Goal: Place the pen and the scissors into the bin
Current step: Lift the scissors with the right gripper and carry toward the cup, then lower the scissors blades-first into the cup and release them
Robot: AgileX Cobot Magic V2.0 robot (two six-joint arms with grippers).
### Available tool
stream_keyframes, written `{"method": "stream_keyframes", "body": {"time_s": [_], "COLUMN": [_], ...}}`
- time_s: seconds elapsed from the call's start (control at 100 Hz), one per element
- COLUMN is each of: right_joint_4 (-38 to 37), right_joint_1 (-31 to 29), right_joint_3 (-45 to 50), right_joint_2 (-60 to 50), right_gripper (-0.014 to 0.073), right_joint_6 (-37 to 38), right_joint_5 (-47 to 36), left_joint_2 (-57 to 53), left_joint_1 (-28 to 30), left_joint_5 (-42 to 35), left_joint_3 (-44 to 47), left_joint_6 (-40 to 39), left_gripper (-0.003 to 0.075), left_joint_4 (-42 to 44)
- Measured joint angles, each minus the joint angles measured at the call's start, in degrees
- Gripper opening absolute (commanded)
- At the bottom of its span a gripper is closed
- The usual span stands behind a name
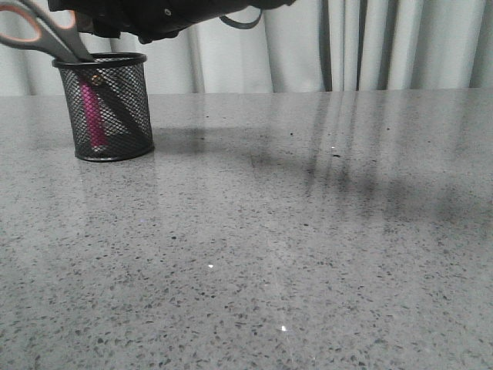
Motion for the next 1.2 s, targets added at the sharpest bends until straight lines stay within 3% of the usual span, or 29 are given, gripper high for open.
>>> {"method": "stream_keyframes", "body": {"time_s": [0.08, 0.13, 0.24, 0.34, 0.51, 0.6, 0.9, 1.2], "right_joint_4": [0.0, 0.0, 0.0, 0.0, -3.1, -4.7, -7.0, -8.5], "right_joint_1": [0.0, 0.0, 0.0, 0.0, 0.0, 0.0, 0.0, 0.0], "right_joint_3": [0.0, 0.0, 0.0, 0.7, 8.1, 15.8, 42.3, 59.3], "right_joint_2": [-0.2, -0.8, -3.7, -9.1, -21.9, -30.9, -63.1, -92.2], "right_gripper": [0.0306, 0.0246, -0.0071, -0.0058, -0.0058, -0.0058, -0.006, -0.006], "right_joint_6": [0.0, 0.0, 0.0, 0.0, 0.0, 0.0, 0.0, 0.0], "right_joint_5": [0.1, 0.4, 0.7, 1.4, 5.6, 10.2, 40.3, 44.1], "left_joint_2": [0.0, 0.0, 0.0, -0.4, -5.1, -9.1, -21.0, -22.2], "left_joint_1": [0.0, 0.0, 0.0, 0.0, 0.0, 0.0, 0.0, 0.0], "left_joint_5": [0.2, 0.4, 2.0, 3.4, 4.0, 5.4, 9.0, 9.3], "left_joint_3": [0.0, 0.0, 0.0, 0.2, 5.1, 9.7, 21.0, 21.9], "left_joint_6": [-1.7, -4.1, -12.5, -22.0, -40.8, -46.5, -49.1, -49.3], "left_gripper": [0.0253, 0.0218, 0.0094, -0.0017, -0.0019, -0.0019, -0.0019, -0.0019], "left_joint_4": [1.8, 3.9, 11.7, 21.1, 40.1, 46.3, 48.7, 49.1]}}
